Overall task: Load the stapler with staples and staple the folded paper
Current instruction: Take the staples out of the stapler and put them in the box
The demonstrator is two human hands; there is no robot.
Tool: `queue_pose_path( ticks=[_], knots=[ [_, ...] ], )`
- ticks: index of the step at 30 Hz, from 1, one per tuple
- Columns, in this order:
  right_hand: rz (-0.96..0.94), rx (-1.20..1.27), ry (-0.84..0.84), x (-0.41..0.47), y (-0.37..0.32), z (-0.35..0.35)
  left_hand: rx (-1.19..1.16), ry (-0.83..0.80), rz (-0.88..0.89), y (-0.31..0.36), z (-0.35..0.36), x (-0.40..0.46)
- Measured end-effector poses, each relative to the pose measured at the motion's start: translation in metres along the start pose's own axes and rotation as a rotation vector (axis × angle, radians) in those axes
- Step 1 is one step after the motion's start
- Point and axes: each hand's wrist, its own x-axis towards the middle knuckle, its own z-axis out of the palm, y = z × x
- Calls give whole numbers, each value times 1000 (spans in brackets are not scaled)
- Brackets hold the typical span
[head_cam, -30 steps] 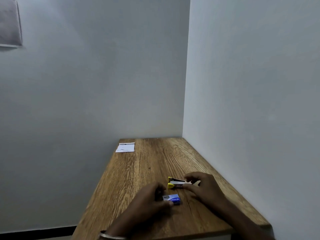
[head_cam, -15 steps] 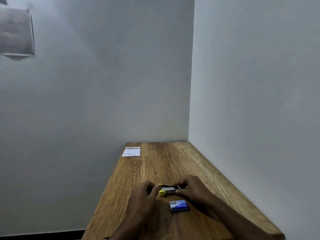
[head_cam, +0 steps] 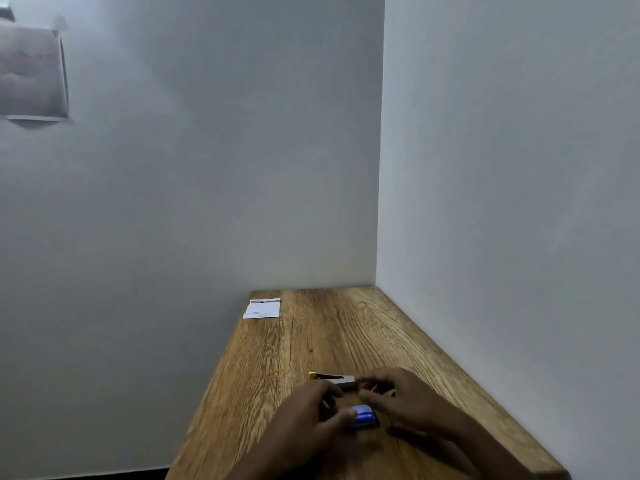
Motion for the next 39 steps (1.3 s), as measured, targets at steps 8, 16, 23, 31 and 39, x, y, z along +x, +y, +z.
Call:
queue_pose_path(
  ticks=[8, 16, 23, 31, 39],
  knots=[
    [-148, -59, 23, -22, -3, 7, 121, -60, 153, -5, -2, 3],
    [-224, -124, 153, 25, -21, 7, 119, 95, 113, -11, -30, 33],
    [-155, -95, 182, 49, -22, 21, 131, 98, 7, -31, -26, 48],
    [-87, 34, 197, 43, -5, 30, 0, 69, -67, -46, -14, 43],
    [-144, 22, 224, 38, -1, 29, 31, 80, -10, -45, -15, 38]
  ],
)
